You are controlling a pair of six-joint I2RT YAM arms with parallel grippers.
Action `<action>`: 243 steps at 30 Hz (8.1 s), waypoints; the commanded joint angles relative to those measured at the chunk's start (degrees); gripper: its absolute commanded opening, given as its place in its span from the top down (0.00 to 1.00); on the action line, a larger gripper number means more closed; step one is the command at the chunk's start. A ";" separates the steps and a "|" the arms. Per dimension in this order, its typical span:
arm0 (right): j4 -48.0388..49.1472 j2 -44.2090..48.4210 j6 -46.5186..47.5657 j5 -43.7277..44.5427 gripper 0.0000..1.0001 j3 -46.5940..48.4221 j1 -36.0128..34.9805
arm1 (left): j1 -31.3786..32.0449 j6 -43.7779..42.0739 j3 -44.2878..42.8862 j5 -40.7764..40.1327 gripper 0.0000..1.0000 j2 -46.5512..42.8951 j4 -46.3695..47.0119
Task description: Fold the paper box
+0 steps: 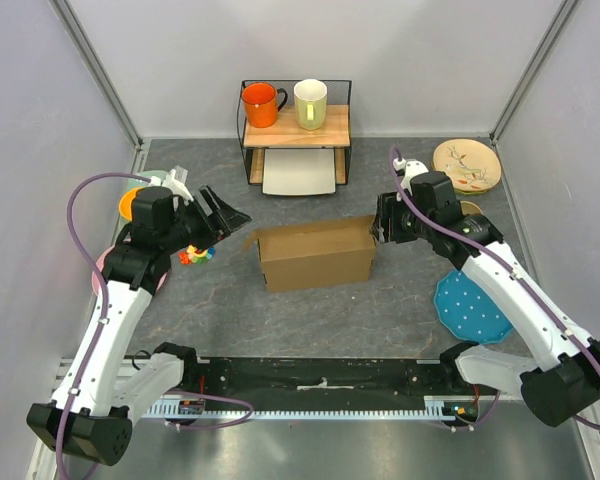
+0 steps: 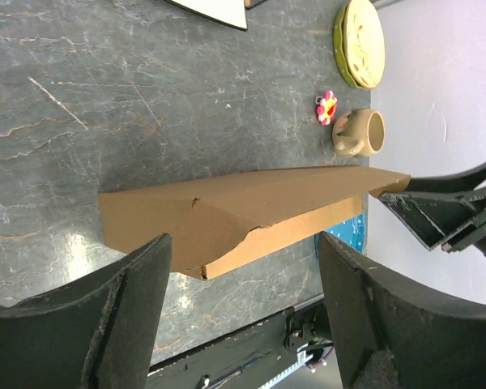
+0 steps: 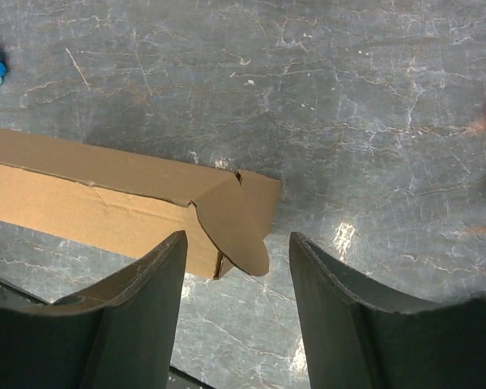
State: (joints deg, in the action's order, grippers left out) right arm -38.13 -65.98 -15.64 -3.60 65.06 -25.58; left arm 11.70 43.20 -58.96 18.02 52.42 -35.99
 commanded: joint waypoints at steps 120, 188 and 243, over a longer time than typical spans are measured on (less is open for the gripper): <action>-0.10 -3.90 -8.62 6.32 0.90 1.92 -9.40 | 9.04 -11.38 16.86 -5.01 0.98 -3.47 8.92; 7.54 3.48 -13.72 12.38 1.00 -14.87 -10.89 | 12.55 -18.68 23.71 -17.85 0.98 -8.21 9.27; 8.60 2.16 -10.91 14.41 0.99 -3.88 -12.56 | 13.78 -15.08 27.23 -19.34 0.98 -10.94 11.47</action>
State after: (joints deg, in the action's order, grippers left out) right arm -30.28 -63.86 -27.33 10.35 60.58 -38.28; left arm 25.54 27.75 -33.26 0.12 39.53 -14.50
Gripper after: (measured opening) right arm 0.112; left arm 0.032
